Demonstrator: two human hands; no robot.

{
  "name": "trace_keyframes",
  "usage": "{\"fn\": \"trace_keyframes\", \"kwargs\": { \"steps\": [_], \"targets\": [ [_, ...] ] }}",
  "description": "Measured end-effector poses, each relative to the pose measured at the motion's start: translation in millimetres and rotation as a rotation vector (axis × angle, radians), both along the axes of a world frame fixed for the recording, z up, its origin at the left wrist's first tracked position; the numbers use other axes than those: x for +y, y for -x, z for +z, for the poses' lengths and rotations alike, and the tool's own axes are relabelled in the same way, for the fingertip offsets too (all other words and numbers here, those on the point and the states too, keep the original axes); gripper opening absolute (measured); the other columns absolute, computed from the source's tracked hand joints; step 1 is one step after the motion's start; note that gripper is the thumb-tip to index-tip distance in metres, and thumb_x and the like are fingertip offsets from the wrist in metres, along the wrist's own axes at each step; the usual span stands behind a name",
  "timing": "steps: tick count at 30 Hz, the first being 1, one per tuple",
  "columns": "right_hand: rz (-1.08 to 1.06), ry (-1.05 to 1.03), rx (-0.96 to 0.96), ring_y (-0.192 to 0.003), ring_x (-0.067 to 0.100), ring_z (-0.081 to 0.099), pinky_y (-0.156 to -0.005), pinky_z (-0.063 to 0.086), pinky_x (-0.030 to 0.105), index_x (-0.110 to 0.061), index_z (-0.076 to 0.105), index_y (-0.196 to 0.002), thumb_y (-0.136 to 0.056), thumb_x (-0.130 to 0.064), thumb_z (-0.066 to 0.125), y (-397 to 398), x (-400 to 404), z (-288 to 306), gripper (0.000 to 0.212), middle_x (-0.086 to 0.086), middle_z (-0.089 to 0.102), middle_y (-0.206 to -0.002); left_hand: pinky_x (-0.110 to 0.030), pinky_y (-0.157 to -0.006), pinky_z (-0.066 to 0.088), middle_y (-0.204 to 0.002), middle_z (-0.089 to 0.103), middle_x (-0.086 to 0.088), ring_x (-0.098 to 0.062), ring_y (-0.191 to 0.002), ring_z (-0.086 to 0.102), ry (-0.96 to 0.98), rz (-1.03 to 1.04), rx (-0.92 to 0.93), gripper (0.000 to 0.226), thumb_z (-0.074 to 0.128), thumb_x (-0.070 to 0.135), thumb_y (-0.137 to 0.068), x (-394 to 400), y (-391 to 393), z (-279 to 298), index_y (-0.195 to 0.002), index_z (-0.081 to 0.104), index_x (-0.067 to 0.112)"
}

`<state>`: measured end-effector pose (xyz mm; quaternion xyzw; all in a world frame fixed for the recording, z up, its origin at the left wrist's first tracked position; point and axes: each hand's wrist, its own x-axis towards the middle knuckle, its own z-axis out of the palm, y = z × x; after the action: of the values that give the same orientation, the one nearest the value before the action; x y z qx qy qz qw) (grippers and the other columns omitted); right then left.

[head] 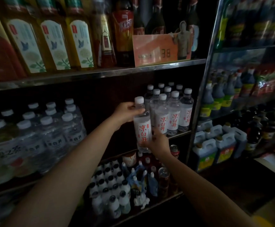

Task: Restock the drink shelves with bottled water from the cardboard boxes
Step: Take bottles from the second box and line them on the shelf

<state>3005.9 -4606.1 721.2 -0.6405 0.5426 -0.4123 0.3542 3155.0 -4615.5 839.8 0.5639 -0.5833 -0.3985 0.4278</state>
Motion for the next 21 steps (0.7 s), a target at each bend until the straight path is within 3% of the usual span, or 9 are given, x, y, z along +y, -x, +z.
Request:
{"fn": "trace_keyframes", "kwargs": {
  "steps": [5,10,12,14,17,18,21],
  "targets": [
    [-0.034,-0.026,0.014,-0.097,0.015,0.065,-0.082,0.057,0.036,-0.019,0.056,-0.118,-0.071,-0.024,0.083,-9,-41,-21,0.055,-0.003,0.068,-0.103,-0.042,-0.085,0.056,-0.112,0.065,-0.004,-0.017,-0.103,0.063,-0.032,-0.085,-0.125,0.047,0.078,0.022,-0.076,-37,-8,-12,-0.119,0.06,0.016],
    [-0.066,-0.011,0.107,-0.096,0.017,0.064,-0.082,0.054,0.034,-0.017,0.058,-0.116,-0.076,-0.033,0.077,-20,-71,-26,0.047,-0.002,0.067,-0.104,-0.04,-0.084,0.055,-0.111,0.063,-0.005,-0.019,-0.104,0.062,0.024,-0.066,-0.156,0.045,0.076,0.021,-0.079,-71,-8,-21,-0.12,0.06,0.013],
    [-0.085,0.012,0.234,-0.093,0.021,0.064,-0.074,0.05,0.029,-0.015,0.056,-0.11,-0.083,-0.035,0.07,-24,-80,-27,0.037,0.002,0.067,-0.101,-0.039,-0.085,0.056,-0.112,0.064,-0.005,-0.019,-0.104,0.062,0.02,-0.056,-0.153,0.043,0.076,0.022,-0.078,-85,-10,-22,-0.118,0.062,0.012],
    [-0.104,0.063,0.486,-0.092,0.025,0.066,-0.069,0.047,0.03,-0.011,0.049,-0.107,-0.09,-0.033,0.063,-31,-91,-24,0.031,0.006,0.068,-0.101,-0.042,-0.086,0.056,-0.109,0.066,-0.006,-0.02,-0.102,0.064,0.047,-0.009,-0.16,0.04,0.078,0.024,-0.077,-96,-12,-26,-0.112,0.065,0.01],
    [-0.098,0.053,0.588,-0.1,0.033,0.066,-0.077,0.051,0.039,-0.006,0.041,-0.113,-0.094,-0.026,0.055,-43,-105,-16,0.031,0.014,0.067,-0.108,-0.046,-0.088,0.055,-0.103,0.069,-0.006,-0.019,-0.098,0.065,0.106,0.06,-0.187,0.036,0.077,0.026,-0.077,-113,-14,-31,-0.106,0.068,0.008],
    [-0.098,0.036,0.576,-0.102,0.035,0.065,-0.079,0.051,0.041,-0.004,0.04,-0.117,-0.095,-0.024,0.053,-46,-111,-15,0.033,0.016,0.066,-0.111,-0.042,-0.085,0.056,-0.103,0.069,-0.005,-0.016,-0.094,0.065,0.114,0.061,-0.188,0.035,0.076,0.025,-0.078,-119,-15,-31,-0.107,0.068,0.007],
    [-0.104,0.008,0.578,-0.107,0.035,0.063,-0.082,0.051,0.042,-0.001,0.034,-0.127,-0.096,-0.025,0.051,-53,-126,-15,0.042,0.017,0.064,-0.116,-0.009,-0.061,0.049,-0.099,0.063,0.0,0.002,-0.076,0.055,0.105,0.041,-0.17,0.031,0.071,0.017,-0.083,-133,-16,-29,-0.111,0.065,0.004]
  ]
}}
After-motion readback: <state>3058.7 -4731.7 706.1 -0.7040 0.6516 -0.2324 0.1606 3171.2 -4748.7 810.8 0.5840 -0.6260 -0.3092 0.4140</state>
